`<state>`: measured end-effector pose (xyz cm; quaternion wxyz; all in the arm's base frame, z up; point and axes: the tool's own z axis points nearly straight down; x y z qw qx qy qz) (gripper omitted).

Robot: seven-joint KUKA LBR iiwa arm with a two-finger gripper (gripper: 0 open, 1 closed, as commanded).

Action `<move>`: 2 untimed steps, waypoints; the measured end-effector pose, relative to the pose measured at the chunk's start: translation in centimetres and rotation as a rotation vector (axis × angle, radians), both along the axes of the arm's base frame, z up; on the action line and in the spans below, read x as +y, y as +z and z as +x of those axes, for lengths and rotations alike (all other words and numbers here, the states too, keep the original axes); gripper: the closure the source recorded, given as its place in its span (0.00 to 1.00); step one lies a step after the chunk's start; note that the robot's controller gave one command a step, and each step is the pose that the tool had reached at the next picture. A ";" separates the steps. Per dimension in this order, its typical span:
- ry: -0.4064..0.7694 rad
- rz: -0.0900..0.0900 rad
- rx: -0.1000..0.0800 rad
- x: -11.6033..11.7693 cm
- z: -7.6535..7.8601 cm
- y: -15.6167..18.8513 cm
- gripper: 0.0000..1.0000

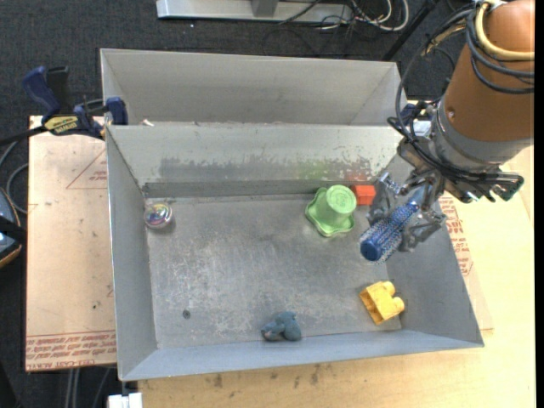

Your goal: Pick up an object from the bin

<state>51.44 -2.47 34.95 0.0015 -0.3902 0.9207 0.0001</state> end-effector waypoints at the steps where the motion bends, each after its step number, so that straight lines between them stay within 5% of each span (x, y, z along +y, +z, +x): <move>1: -0.007 0.001 0.009 -4.8 3.2 -11.4 0.00; 2: 0.133 0.001 0.000 -3.1 6.5 -12.8 0.00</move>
Offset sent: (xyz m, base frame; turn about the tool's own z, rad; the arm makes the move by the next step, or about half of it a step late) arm 0.0326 -0.0472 -0.1088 0.0013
